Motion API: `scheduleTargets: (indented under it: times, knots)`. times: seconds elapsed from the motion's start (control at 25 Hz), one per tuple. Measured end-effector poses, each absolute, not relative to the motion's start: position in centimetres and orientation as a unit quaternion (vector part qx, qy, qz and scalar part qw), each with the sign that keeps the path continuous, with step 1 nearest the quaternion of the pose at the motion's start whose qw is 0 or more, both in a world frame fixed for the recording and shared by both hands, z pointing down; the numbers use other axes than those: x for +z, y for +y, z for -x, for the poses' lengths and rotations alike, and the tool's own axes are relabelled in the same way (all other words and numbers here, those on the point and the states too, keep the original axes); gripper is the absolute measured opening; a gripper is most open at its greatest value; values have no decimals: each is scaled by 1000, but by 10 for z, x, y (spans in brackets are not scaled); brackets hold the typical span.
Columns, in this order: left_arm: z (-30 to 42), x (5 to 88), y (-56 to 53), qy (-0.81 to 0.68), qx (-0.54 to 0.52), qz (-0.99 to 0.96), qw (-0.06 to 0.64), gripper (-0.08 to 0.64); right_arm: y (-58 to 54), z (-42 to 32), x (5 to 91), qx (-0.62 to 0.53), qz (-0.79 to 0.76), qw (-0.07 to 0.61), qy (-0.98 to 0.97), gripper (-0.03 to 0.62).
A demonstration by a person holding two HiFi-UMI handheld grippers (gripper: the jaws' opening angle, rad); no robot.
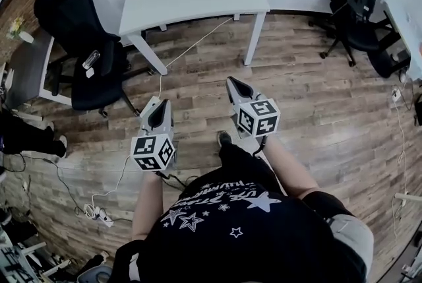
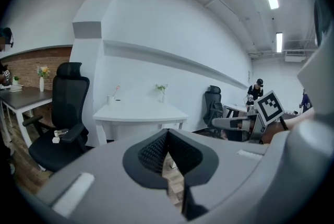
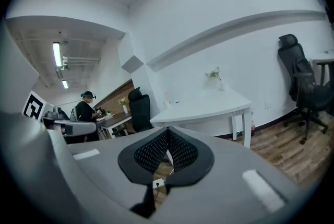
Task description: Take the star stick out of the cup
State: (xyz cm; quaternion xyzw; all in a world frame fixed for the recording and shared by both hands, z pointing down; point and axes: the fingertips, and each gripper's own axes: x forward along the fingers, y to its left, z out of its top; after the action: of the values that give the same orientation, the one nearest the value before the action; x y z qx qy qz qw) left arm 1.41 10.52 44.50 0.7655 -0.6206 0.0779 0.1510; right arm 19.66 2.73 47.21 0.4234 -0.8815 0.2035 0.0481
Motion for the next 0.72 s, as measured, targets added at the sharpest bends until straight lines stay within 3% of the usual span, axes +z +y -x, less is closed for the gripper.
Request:
scheduleTargets:
  times: [0.28,0.72]
  knots:
    - [-13,432,4,-642,77,-751,133,3,-82,-191,468,191,-399,59,-895,15]
    - [55,448,-51,-692,54,-703,157,3,-154,-124,477,189,-347,76,-915,15]
